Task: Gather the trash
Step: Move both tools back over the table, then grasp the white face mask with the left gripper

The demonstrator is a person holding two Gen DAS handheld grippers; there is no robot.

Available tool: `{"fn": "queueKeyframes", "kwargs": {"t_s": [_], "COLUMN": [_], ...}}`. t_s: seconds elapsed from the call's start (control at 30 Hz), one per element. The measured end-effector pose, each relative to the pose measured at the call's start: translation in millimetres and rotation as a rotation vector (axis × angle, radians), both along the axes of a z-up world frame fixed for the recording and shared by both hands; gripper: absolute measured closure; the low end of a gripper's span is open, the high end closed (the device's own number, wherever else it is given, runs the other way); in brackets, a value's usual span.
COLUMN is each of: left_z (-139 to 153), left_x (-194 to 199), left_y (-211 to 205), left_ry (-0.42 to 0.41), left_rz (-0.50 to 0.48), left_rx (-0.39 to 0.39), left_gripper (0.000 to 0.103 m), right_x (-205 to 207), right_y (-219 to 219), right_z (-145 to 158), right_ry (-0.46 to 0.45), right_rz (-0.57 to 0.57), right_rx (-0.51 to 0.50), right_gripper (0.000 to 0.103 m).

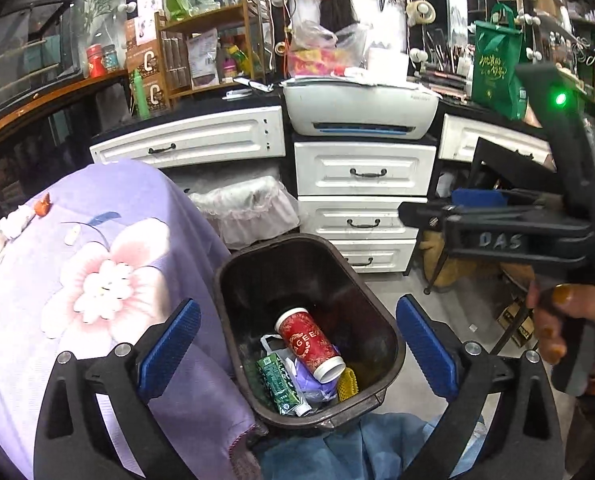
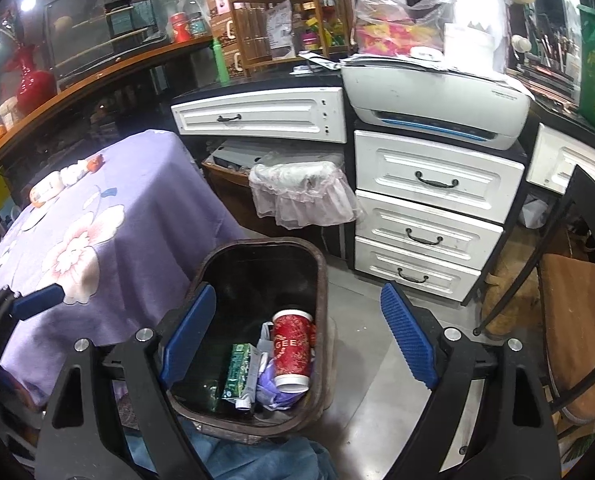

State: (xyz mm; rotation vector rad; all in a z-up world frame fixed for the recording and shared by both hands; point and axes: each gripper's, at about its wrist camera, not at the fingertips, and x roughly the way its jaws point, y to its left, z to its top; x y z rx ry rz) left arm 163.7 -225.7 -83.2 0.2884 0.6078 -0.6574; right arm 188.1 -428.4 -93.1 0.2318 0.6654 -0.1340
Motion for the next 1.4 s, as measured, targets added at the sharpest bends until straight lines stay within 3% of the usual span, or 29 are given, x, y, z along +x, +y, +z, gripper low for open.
{"fn": "queueKeyframes", "kwargs": {"t_s": [0.33, 0.87, 1.03, 1.13, 1.3, 1.4], "left_z": [31, 70, 70, 66, 56, 52], "left_x": [4, 74, 116, 147, 197, 225], "left_y": [50, 193, 248, 278, 327, 340], "left_ry": [-0.027, -0.106, -0.051, -0.026, 0.040, 0.082], "left_rz": [0.046, 0.339, 0.456, 0.538, 0.642, 0.677], "left_rx": [-0.040, 0.047, 0.058, 0.104, 0.098, 0.066], "left_gripper": [0.006, 0.006, 0.006, 0.006, 0.022, 0.027], "right_x": [31, 105, 126, 139, 163, 177], "right_y": [58, 187, 223, 244, 267, 276], "right_z": [18, 59, 70, 76, 80, 78], "right_ry": [-0.019, -0.019, -0.026, -0.030, -0.021, -0.013], "right_rz": [0.169, 0.499, 0.576, 0.618, 0.664, 0.673], "right_rx": [0.016, 0.013, -0.014, -0.027, -0.023, -0.031], "right_gripper": [0.019, 0.019, 0.019, 0.019, 0.019, 0.019]}}
